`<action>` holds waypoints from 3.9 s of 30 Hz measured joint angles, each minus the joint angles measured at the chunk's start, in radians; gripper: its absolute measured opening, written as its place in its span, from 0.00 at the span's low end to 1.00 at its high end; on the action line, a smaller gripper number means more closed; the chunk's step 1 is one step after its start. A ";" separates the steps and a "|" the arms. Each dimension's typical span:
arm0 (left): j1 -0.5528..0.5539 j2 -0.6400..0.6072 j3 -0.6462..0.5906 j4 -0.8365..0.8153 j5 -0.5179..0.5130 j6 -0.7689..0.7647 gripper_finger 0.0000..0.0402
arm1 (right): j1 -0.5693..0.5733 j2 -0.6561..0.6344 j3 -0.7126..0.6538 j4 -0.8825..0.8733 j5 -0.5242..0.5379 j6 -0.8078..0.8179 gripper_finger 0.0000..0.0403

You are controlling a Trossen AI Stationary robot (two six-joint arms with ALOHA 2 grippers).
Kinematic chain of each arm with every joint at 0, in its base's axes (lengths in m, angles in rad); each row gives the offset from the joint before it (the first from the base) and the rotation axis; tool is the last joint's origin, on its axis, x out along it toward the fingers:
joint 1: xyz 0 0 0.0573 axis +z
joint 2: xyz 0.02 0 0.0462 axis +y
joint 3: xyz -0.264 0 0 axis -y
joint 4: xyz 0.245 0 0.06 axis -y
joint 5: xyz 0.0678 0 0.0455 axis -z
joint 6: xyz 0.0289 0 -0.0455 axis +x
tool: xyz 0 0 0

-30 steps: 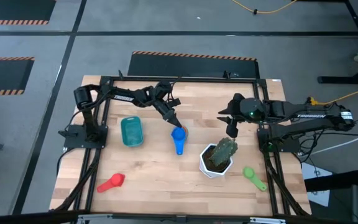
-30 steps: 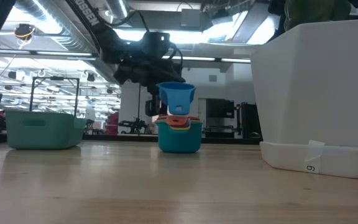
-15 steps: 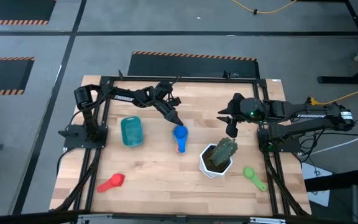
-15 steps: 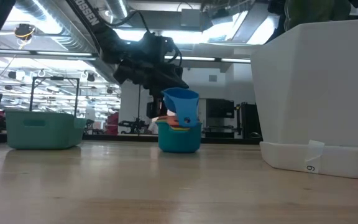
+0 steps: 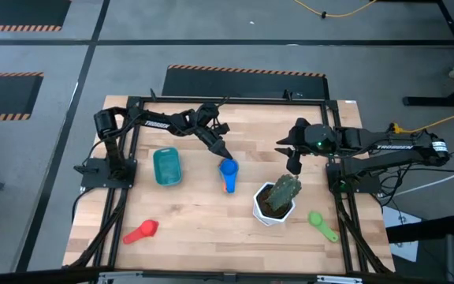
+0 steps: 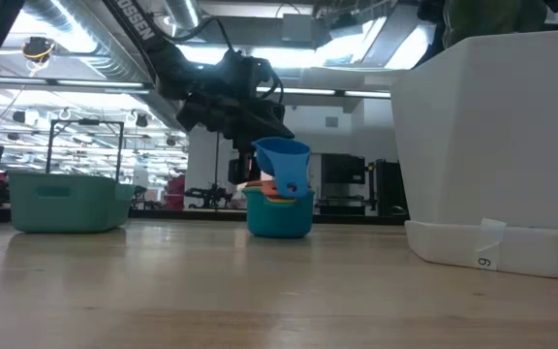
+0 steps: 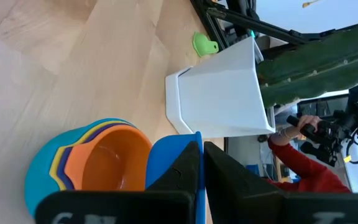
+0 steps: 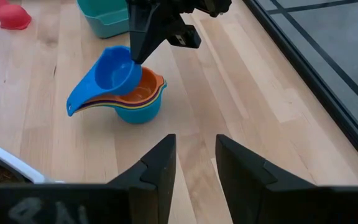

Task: Nest measuring cups in basket
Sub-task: Stack the blue measuring cup on top of the orange measuring cup, then stack the red measuring cup on top of the blue measuring cup

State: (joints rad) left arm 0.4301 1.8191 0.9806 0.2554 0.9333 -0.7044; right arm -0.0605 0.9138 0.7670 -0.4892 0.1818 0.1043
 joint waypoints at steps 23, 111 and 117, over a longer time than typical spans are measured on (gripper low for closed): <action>0.061 0.000 0.000 0.000 -0.074 0.008 0.21 | 0.000 0.000 0.000 -0.001 -0.002 0.000 0.29; -1.394 -0.291 0.000 -1.145 -0.580 -1.082 0.60 | 0.000 0.000 0.000 -0.001 -0.003 -0.003 0.29; -1.394 -0.193 0.000 -1.166 -0.581 -0.972 0.60 | 0.000 0.000 0.000 -0.001 -0.003 -0.003 0.29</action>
State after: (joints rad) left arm -0.9642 1.6256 0.9802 -0.9106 0.3527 -1.6767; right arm -0.0604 0.9142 0.7673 -0.4904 0.1791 0.1016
